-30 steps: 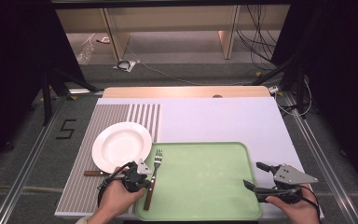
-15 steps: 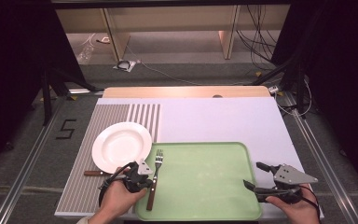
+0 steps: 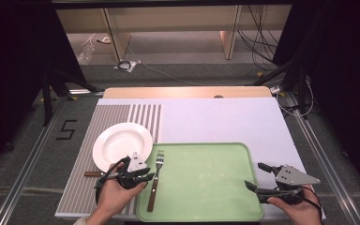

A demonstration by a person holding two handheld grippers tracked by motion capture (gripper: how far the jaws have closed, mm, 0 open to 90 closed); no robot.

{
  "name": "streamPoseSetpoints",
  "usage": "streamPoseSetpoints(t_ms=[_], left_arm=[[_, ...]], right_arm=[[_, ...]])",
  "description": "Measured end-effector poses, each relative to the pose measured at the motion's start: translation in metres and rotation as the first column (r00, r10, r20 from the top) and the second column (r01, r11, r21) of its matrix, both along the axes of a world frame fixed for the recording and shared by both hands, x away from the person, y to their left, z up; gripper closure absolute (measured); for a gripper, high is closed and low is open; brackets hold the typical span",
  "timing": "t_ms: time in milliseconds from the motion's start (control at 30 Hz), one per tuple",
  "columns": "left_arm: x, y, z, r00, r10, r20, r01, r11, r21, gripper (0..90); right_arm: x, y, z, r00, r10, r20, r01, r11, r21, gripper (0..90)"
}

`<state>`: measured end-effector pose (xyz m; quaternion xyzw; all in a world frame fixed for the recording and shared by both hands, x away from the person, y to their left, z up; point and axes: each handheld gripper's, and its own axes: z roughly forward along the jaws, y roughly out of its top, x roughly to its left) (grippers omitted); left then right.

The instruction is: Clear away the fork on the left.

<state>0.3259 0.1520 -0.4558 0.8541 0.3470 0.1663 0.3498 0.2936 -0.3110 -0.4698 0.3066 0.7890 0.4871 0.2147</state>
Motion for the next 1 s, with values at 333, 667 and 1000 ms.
streamPoseSetpoints(t_ms=[333,667,1000], left_arm=[[0.006,0.015,0.001,0.9957,0.042,0.083,-0.027,0.9841,-0.175,32.0],[-0.002,0.026,-0.004,0.9920,0.026,0.124,0.007,0.9659,-0.259,0.0],[-0.001,0.032,-0.005,0.9897,0.046,0.135,-0.008,0.9622,-0.272,0.0]], right_arm=[[0.000,0.000,0.000,1.0000,0.000,-0.001,0.000,1.000,-0.001,20.7],[0.000,-0.001,-0.001,1.0000,0.003,0.003,-0.003,1.000,0.007,20.7],[0.001,-0.002,0.000,1.0000,-0.003,0.002,0.003,1.000,0.004,20.7]])
